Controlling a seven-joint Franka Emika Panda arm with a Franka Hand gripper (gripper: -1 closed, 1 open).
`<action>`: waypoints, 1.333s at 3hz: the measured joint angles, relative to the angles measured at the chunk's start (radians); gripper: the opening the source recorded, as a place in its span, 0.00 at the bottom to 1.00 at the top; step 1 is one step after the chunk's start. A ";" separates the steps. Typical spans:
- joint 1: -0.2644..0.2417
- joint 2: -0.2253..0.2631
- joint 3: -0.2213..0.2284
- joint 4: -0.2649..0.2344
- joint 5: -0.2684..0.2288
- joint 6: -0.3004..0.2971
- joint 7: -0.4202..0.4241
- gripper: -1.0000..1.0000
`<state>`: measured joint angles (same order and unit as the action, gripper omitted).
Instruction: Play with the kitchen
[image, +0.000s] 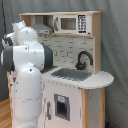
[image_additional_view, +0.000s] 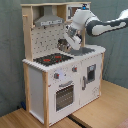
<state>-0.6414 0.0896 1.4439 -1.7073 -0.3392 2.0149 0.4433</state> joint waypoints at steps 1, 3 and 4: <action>0.049 0.064 -0.010 -0.011 -0.059 0.012 0.000 0.00; 0.167 0.192 -0.073 0.000 -0.170 0.023 0.001 0.00; 0.239 0.257 -0.120 0.029 -0.226 0.023 0.001 0.00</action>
<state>-0.4027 0.3469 1.3244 -1.6779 -0.5652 2.0380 0.4445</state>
